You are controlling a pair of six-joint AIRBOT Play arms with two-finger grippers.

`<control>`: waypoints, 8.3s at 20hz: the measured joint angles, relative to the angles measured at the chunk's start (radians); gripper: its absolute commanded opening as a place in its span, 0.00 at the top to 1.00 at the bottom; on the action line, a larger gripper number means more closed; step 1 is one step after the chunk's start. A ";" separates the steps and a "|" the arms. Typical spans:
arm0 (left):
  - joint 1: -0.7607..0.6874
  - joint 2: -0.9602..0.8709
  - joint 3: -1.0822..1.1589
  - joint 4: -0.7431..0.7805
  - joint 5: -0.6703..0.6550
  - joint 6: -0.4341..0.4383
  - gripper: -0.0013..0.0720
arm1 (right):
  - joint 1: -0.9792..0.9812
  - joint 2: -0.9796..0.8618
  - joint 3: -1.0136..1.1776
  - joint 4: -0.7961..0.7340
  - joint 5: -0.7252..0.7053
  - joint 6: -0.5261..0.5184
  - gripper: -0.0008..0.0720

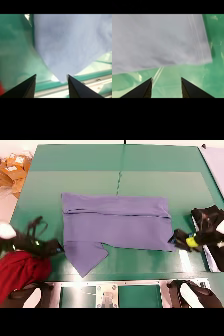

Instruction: Fold the shirts.

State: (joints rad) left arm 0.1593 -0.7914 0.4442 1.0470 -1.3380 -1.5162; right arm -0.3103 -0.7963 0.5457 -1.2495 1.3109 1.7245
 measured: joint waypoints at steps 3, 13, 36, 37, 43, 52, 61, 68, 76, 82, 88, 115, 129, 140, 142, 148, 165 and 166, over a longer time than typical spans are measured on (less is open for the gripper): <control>0.000 0.081 -0.149 -0.097 0.062 -0.018 0.38 | 0.000 0.058 -0.126 0.023 -0.065 0.031 0.39; -0.001 0.124 -0.363 -0.313 0.405 0.054 0.94 | 0.000 0.093 -0.234 0.044 -0.246 0.132 0.30; -0.002 0.126 0.278 -0.127 0.075 0.132 0.95 | 0.004 -0.020 0.006 -0.039 -0.207 0.051 0.97; -0.001 0.123 0.316 -0.122 0.061 0.129 0.95 | 0.008 -0.017 0.040 -0.048 -0.179 0.045 0.97; -0.002 -0.099 0.511 -0.172 0.056 0.199 0.94 | 0.078 -0.122 0.216 -0.002 -0.219 0.009 0.97; -0.140 -0.676 0.885 -0.165 0.176 0.250 0.94 | 0.125 -0.597 0.578 0.058 -0.389 -0.008 0.97; -0.154 -0.872 1.016 -0.081 0.274 0.198 0.06 | 0.121 -0.870 0.852 0.072 -0.389 -0.075 0.48; -0.121 -0.883 1.187 -0.042 0.182 0.131 0.94 | -0.057 -0.925 1.003 0.074 -0.111 -0.304 0.28; -0.261 -0.886 1.218 -0.041 0.121 0.122 0.94 | -0.144 -1.157 1.023 0.340 0.088 -0.534 0.64; -0.433 -0.889 1.213 -0.042 0.312 0.122 0.94 | -0.109 -1.220 1.044 0.419 0.125 -0.603 0.97; -0.575 -1.013 1.212 -0.171 0.439 0.142 0.94 | -0.099 -1.009 1.098 0.465 0.224 -0.581 0.97; -0.390 -0.976 1.682 0.204 -0.190 0.013 0.94 | 0.523 -0.649 1.091 0.465 -0.008 -0.251 0.97; -0.263 -0.813 1.596 0.280 -0.215 0.076 0.94 | 0.969 -1.109 1.115 0.544 -0.779 -0.209 0.32; -0.261 -0.810 1.594 0.281 -0.208 0.085 0.94 | 0.413 -0.941 0.901 0.380 -0.214 -0.270 0.15; -0.262 -0.810 1.594 0.281 -0.207 0.085 0.94 | 0.406 -0.967 0.829 0.429 -0.208 -0.320 0.15; -0.261 -0.810 1.594 0.281 -0.204 0.080 0.94 | 0.496 -1.042 0.769 0.572 -0.230 -0.415 0.97; -0.262 -0.810 1.594 0.278 -0.235 0.077 0.94 | -0.043 -0.755 1.268 0.651 -0.144 -0.149 0.97; -0.262 -0.810 1.594 0.278 -0.240 0.077 0.94 | -0.108 -0.750 1.272 0.640 -0.143 -0.132 0.97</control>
State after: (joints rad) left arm -0.1024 -1.6012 2.0380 1.3247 -1.5776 -1.4391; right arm -0.4183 -1.5467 1.8175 -0.6090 1.1675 1.5921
